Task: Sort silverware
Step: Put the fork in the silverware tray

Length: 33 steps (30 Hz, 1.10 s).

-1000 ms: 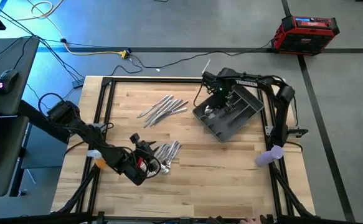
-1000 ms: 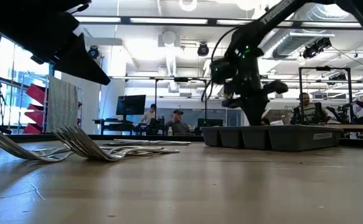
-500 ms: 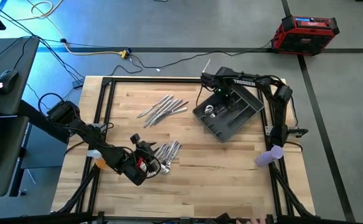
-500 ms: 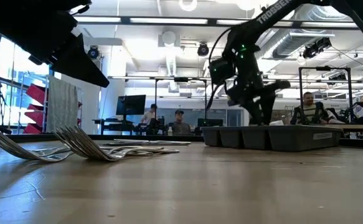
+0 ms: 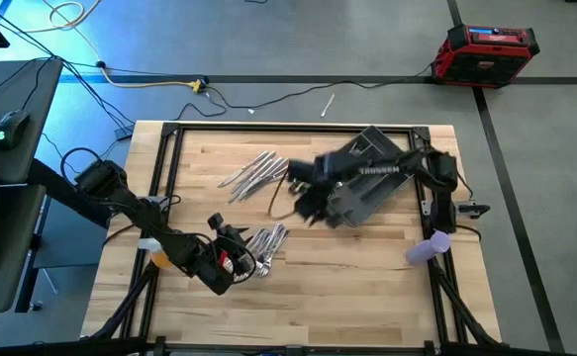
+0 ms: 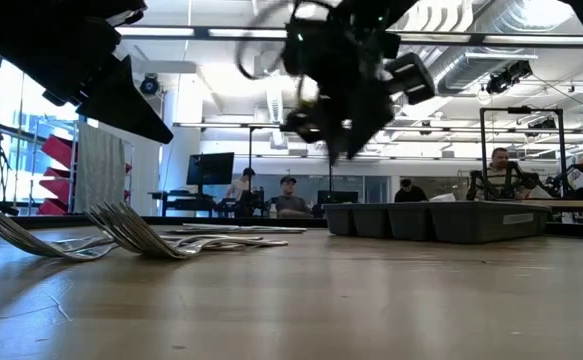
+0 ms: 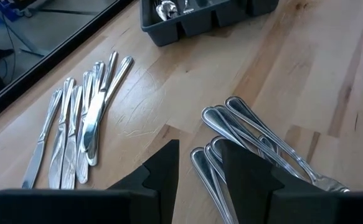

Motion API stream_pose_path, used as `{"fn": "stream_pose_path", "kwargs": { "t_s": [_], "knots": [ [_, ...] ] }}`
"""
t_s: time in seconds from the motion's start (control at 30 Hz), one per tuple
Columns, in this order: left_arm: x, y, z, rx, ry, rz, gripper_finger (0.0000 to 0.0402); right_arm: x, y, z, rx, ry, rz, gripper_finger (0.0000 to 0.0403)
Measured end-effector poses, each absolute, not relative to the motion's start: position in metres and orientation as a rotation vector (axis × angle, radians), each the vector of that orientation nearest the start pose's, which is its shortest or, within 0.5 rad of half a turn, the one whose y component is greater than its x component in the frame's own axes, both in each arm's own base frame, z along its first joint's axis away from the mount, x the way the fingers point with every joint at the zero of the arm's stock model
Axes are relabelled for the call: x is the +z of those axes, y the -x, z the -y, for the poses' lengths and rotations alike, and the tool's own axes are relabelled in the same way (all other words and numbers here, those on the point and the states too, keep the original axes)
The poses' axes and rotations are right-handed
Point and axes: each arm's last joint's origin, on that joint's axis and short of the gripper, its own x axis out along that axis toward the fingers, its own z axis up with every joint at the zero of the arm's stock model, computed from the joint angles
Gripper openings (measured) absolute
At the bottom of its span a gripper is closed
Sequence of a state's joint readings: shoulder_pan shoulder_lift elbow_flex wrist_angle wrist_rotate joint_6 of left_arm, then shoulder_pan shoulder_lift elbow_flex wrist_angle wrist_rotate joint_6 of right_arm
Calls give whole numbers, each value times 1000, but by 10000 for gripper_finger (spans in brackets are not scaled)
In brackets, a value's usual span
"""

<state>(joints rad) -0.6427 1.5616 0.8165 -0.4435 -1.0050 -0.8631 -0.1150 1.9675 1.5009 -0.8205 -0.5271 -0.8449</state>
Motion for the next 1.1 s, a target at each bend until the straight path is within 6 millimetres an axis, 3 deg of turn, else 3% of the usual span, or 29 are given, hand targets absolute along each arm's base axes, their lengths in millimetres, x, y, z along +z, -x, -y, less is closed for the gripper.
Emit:
{"fn": "stream_pose_path", "kwargs": {
  "t_s": [0.17,0.3,0.57,0.8,1.1],
  "knots": [
    [169,-229,144,607,-78,-569,103,177,-408,-16,784,481,-732,75],
    [169,-228,145,614,-85,-556,104,163,-416,-37,714,592,-593,75],
    [169,-229,143,627,-92,-543,103,117,-433,-41,739,522,-667,91],
    [169,-229,143,629,-96,-544,104,116,-441,-40,727,493,-669,117],
    [169,-229,143,628,-96,-544,104,107,-434,-37,673,475,-758,105]
  ]
}}
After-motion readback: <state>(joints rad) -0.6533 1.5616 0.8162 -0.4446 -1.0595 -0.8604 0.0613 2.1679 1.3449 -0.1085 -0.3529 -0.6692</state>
